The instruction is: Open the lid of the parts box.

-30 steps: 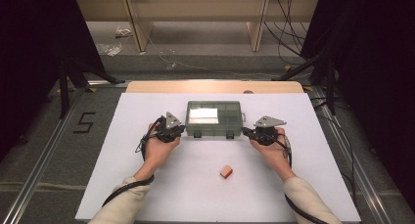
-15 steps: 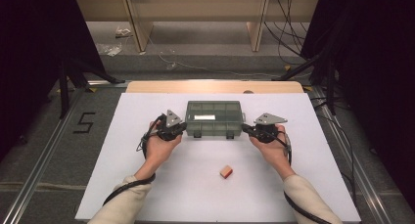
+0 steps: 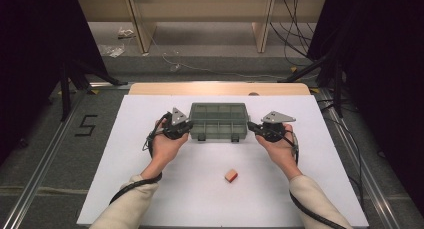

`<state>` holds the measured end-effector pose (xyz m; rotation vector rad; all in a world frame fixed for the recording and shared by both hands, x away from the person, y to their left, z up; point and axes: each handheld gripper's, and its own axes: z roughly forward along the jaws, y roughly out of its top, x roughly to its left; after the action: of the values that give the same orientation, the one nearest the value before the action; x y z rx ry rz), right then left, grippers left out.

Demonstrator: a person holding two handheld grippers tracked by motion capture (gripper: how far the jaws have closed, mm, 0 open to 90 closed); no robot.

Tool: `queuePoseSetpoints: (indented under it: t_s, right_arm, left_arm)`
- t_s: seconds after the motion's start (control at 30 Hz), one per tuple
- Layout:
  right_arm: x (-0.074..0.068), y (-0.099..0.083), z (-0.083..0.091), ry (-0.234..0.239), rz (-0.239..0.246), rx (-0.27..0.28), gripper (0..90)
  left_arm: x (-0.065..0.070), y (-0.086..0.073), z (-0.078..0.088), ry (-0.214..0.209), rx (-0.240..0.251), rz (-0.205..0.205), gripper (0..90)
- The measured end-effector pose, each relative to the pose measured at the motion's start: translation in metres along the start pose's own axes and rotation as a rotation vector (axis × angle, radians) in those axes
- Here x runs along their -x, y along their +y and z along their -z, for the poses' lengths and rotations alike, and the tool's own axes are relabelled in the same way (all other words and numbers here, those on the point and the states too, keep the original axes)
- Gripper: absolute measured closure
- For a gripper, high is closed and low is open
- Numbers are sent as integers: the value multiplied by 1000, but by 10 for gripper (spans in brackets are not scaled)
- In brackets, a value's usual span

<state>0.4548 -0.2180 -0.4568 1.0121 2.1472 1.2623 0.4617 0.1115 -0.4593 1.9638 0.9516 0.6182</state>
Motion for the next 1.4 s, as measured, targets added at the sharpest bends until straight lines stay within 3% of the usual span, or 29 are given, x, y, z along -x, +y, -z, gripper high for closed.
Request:
queuePoseSetpoints:
  t_s: [1.03, 1.23, 1.27, 1.4]
  right_arm:
    - [3, 32, -6, -50, -2, 43, 900]
    - [5, 35, -7, -92, -3, 30, 884]
    - [4, 34, -8, -121, 5, 10, 854]
    - [3, 33, -10, -146, 18, 9, 773]
  left_arm:
    - [-11, 36, -2, 25, 48, 19, 896]
    - [-13, 41, -4, 32, 54, 22, 896]
    - [-13, 43, -4, 34, 56, 25, 896]
    - [-14, 43, -5, 38, 55, 23, 895]
